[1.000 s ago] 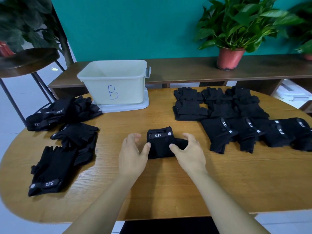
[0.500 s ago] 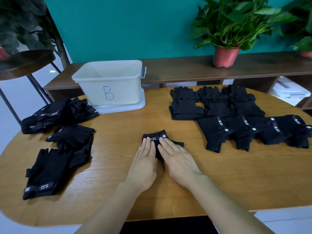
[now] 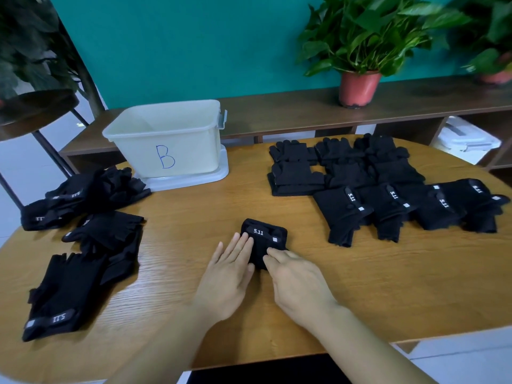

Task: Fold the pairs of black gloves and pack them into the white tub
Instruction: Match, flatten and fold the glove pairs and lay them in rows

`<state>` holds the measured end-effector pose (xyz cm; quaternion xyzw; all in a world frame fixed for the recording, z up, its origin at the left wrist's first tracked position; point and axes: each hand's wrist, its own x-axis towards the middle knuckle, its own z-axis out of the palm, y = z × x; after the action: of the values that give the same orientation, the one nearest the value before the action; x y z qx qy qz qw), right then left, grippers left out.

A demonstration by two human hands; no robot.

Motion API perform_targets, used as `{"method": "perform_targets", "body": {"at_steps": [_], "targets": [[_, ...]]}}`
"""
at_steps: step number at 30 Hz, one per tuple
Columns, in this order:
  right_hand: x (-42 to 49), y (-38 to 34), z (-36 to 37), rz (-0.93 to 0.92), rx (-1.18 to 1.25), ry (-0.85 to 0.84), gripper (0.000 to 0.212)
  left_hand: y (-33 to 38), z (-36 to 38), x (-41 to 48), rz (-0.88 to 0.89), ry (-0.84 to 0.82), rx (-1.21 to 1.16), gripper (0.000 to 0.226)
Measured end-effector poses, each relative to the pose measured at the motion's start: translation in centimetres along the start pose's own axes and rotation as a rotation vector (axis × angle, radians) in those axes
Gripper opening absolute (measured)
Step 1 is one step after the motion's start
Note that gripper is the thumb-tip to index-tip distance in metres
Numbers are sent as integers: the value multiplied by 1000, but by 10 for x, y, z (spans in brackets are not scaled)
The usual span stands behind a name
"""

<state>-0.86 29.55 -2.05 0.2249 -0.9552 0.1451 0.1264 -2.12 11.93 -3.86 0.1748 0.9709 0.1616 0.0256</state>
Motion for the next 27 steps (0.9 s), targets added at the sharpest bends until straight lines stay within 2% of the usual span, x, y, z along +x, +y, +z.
{"method": "perform_targets", "body": {"at_steps": [3, 5, 7, 9, 11, 13, 15, 19, 23, 25, 27], "targets": [[-1, 3, -8, 5, -12, 27, 25, -9, 0, 12, 68, 25, -76, 86], [-1, 8, -13, -35, -24, 58, 12, -10, -1, 16, 99, 33, -134, 87], [-1, 12, -23, -60, -48, 92, 17, -9, -2, 17, 118, 36, -181, 76], [0, 16, -29, -71, -104, 101, 19, -9, -3, 17, 124, 58, -220, 55], [1, 23, -31, -89, -164, 33, 24, -9, -2, 17, 128, 175, -227, 45], [0, 30, -26, -100, -189, -9, 23, -5, -2, 14, 115, 320, -213, 48], [-3, 35, -20, -72, -186, -50, 36, 2, -2, 9, 70, 382, -194, 50], [-8, 35, -13, -16, -139, -32, 40, 26, -1, -5, -87, 262, -142, 46], [-17, 25, -11, 45, -136, -26, 43, 38, -2, -3, -111, 109, -179, 57], [-23, 22, -8, 80, -151, -23, 44, 38, -2, 8, -111, 52, -167, 71], [-25, 23, -3, 103, -172, 1, 46, 34, -1, 23, -84, 27, -78, 95]]}}
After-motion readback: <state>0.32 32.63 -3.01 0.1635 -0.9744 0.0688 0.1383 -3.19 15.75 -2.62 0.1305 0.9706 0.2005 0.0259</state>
